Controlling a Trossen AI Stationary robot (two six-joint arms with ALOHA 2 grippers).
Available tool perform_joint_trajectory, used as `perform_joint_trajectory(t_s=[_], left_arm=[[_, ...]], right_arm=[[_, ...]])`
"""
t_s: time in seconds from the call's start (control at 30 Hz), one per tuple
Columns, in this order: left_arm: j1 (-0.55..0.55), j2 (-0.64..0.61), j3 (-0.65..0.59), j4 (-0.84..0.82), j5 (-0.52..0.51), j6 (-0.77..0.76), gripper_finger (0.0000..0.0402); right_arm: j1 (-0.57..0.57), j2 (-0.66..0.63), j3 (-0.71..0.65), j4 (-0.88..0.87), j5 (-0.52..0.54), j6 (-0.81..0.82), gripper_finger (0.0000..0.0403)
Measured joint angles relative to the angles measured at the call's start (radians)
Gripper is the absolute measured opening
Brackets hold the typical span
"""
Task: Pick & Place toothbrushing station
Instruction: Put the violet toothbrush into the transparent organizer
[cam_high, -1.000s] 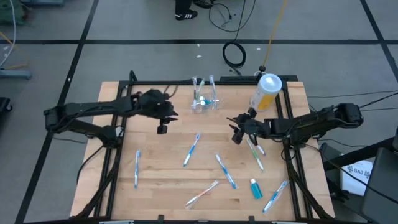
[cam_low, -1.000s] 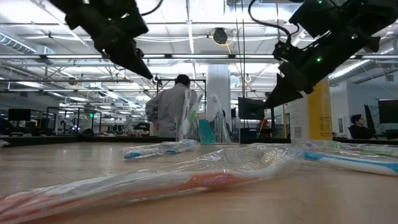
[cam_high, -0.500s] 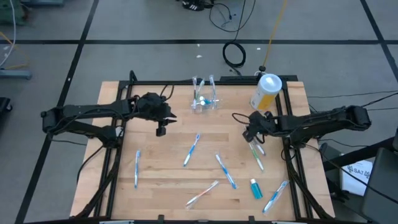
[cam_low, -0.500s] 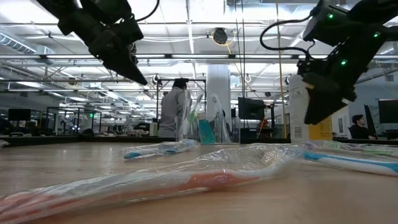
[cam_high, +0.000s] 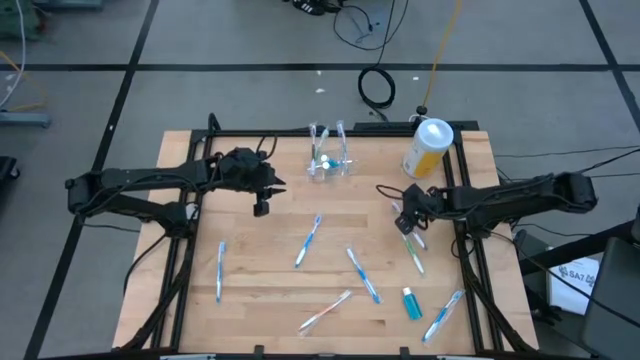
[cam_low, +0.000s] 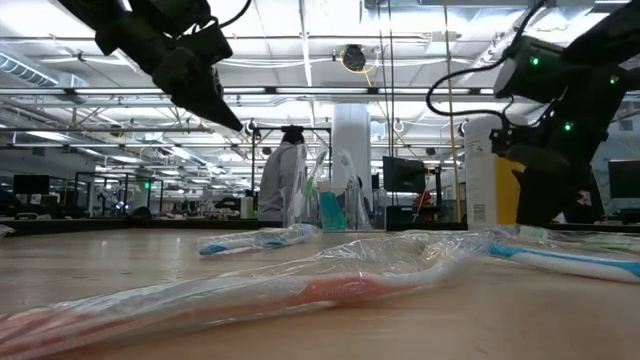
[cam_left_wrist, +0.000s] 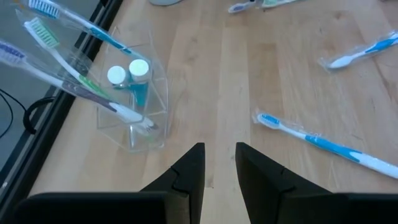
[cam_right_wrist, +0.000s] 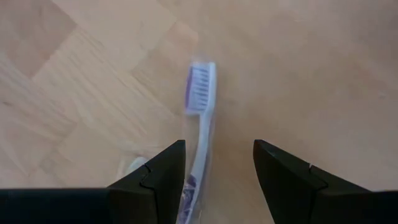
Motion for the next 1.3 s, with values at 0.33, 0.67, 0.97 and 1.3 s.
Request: perform_joint_trajectory(t_s=[0.33,0.67,0.97,1.3], left_arm=[[0.000,0.000,0.000,0.000,-0.001,0.024,0.0093],[-0.002,0.000,0.000,0.002,-0.023,0.013,0.0093],[-0.008,0.000,0.000,0.003,-0.131,0.003,0.0093],[-0.008,0.000,0.000,0.112,-0.131,0.039,0.0093]], right_arm=[[-0.087,-0.004,-0.066,0.068,-0.031,-0.068,0.0139],[-0.117,-0.001,-0.073,0.147,-0.035,-0.127,0.0010],[-0.117,0.001,-0.076,0.587,-0.030,-0.288,0.0008],[-0.100,0.082,-0.075,1.370,-0.005,-0.690,0.0008]])
